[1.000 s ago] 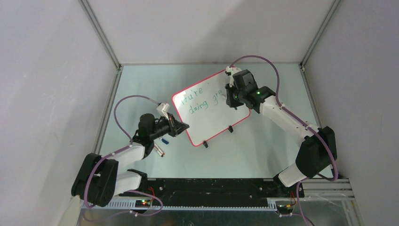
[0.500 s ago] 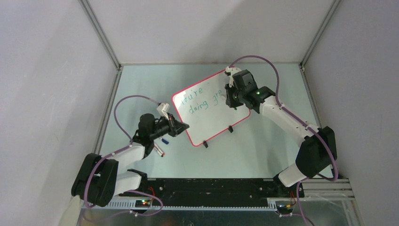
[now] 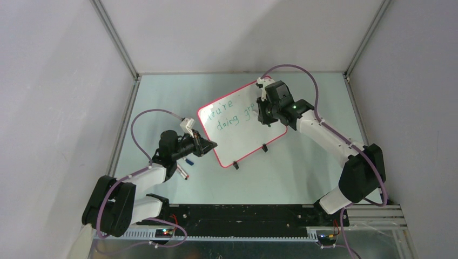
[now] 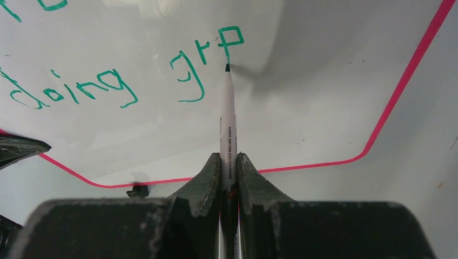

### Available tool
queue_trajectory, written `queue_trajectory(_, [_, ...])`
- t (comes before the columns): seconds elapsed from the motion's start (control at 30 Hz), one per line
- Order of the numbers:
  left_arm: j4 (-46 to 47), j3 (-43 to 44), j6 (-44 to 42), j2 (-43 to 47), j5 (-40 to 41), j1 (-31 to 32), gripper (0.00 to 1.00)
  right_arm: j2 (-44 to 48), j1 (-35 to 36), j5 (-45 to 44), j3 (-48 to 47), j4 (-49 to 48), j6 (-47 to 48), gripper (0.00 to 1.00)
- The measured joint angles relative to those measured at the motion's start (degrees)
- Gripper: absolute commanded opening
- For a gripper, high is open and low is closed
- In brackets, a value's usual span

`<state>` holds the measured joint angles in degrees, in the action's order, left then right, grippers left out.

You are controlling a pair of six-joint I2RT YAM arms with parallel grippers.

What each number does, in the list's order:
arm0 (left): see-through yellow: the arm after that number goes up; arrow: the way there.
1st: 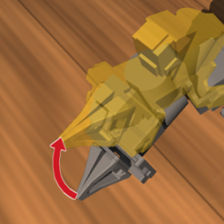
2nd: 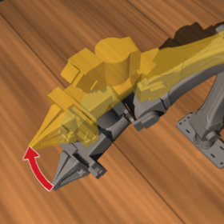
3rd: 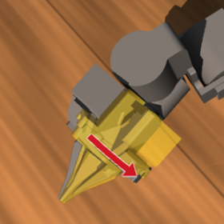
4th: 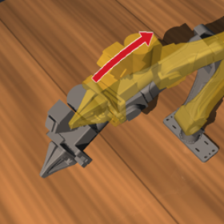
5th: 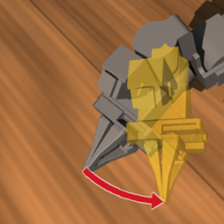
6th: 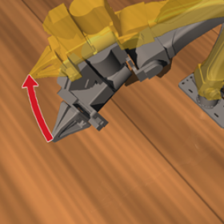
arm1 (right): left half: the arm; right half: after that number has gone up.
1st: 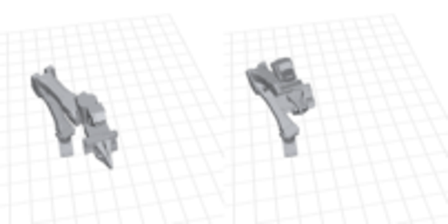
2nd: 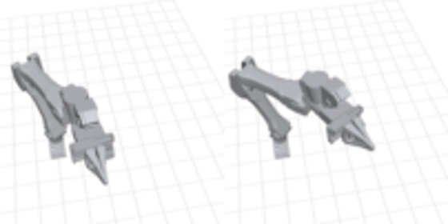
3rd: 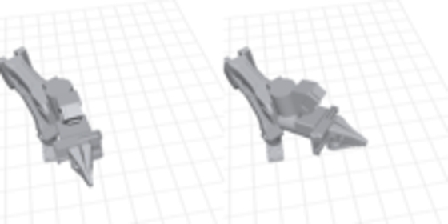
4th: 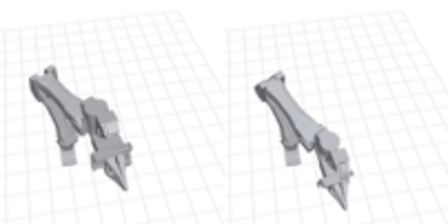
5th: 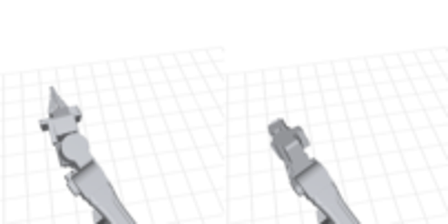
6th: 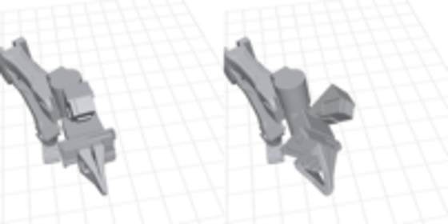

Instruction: Write a sentence on the whiteboard

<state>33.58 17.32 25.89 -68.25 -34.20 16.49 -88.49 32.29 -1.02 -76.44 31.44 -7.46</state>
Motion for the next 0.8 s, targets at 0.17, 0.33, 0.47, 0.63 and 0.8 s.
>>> queue_trajectory(0.17, [0.0, 0.0, 0.0, 0.0, 0.0, 0.0, 0.02, -0.3, 0.0, 0.0, 0.1, 0.0, 0.0, 0.00])
queue_trajectory(0.33, [0.0, 0.0, 0.0, 0.0, 0.0, 0.0, 0.02, -0.3, -0.2, 0.0, 0.1, 0.0, 0.0, 0.00])
queue_trajectory(0.47, [0.0, 0.0, 0.0, 0.0, 0.0, 0.0, 0.02, -0.3, -0.6, -0.1, 0.1, 0.0, 0.0, 0.00])
queue_trajectory(0.63, [0.0, 0.0, 0.0, 0.0, 0.0, 0.0, 0.02, -0.3, -1.4, -0.1, 0.1, 0.0, 0.0, 0.00])
queue_trajectory(0.8, [0.0, 0.0, 0.0, 0.0, 0.0, 0.0, 0.02, -0.3, -1.8, -0.1, 0.1, 0.0, 0.0, 0.00])
